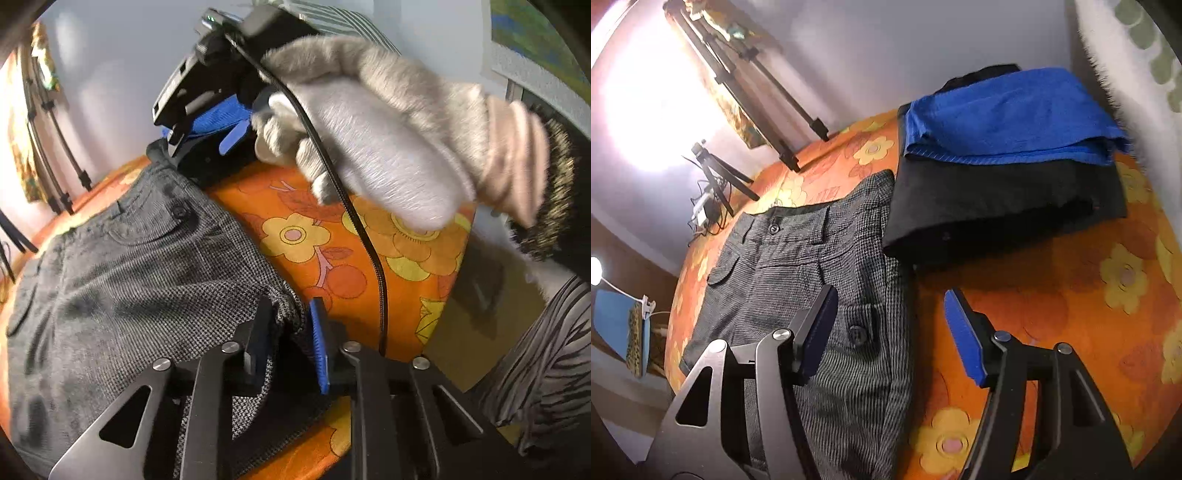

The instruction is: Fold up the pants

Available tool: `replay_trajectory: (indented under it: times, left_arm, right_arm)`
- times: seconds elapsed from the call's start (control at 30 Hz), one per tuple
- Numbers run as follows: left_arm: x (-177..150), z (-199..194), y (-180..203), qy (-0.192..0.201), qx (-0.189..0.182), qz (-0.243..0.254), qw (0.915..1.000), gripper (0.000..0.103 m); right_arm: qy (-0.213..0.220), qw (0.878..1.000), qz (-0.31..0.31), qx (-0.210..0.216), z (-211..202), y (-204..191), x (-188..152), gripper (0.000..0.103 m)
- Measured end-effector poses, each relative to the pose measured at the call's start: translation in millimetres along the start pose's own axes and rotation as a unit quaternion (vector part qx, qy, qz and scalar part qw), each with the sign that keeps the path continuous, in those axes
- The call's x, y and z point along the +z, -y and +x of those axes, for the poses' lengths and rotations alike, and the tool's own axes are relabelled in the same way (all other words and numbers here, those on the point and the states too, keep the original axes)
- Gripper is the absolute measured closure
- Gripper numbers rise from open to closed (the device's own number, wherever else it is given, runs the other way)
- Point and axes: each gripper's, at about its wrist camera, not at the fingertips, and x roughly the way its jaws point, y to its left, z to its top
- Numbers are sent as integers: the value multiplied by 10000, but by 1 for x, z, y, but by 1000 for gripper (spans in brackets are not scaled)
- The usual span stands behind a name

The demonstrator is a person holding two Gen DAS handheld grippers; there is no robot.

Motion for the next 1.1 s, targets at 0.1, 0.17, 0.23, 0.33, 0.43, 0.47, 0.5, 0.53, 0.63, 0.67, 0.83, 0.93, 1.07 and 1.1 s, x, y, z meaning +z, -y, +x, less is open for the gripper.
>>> replay_trajectory:
  times: [0.1, 0.17, 0.23, 0.33, 0.43, 0.47, 0.5, 0.53, 0.63, 0.67, 0.83, 0.93, 1.07, 1.1]
  left_arm:
    - [-1, -3, -11, -1, -177, -287, 9994, 87]
    - [-2, -5, -15, -21, -265, -431, 9987, 88]
    - [-2, -6, -18, -44, -344, -552, 9979, 88]
    - [-3, -9, -19, -11, -455, -672, 9967, 89]
    - [-3, -10, -14, -56, -616, -677, 9958, 90]
    - [-3, -10, -11, -63, -645, -640, 9958, 90]
    - [-3, -10, -10, -59, -659, -618, 9959, 90]
    - [-2, -10, -8, -64, -682, -601, 9958, 90]
    - [0, -12, -4, -82, -712, -515, 9961, 90]
    - [0, -13, -3, -85, -703, -499, 9962, 90]
    - [3, -22, -8, -63, -670, -511, 9964, 91]
    - [3, -29, -13, -1, -646, -556, 9964, 91]
    - [-1, -36, -18, 45, -656, -654, 9957, 91]
    - [-1, -36, -20, 51, -656, -676, 9955, 91]
  right_arm:
    - [-147, 9999, -1, -60, 19, 4, 4, 41]
    - [-250, 9997, 8, 12, 30, 5, 6, 44]
    - [-295, 9996, -4, 40, 37, 5, 8, 44]
    - [-336, 9994, -97, -13, 46, 1, 11, 44]
    - [-381, 9992, -140, -41, 51, 0, 13, 44]
    - [-399, 9991, -159, -73, 54, 0, 14, 44]
    - [-405, 9990, -159, -82, 55, 0, 14, 44]
    - [-419, 9990, -136, -77, 56, 2, 15, 44]
    - [-458, 9989, -47, -16, 57, 5, 16, 44]
    - [-472, 9989, -47, -12, 58, 5, 16, 44]
    - [-631, 9979, -6, -107, 71, 7, 14, 44]
    - [-645, 9978, 3, -142, 74, 6, 13, 56]
    - [-585, 9979, 155, -238, 71, 11, 14, 78]
    - [-554, 9980, 244, -183, 69, 13, 15, 81]
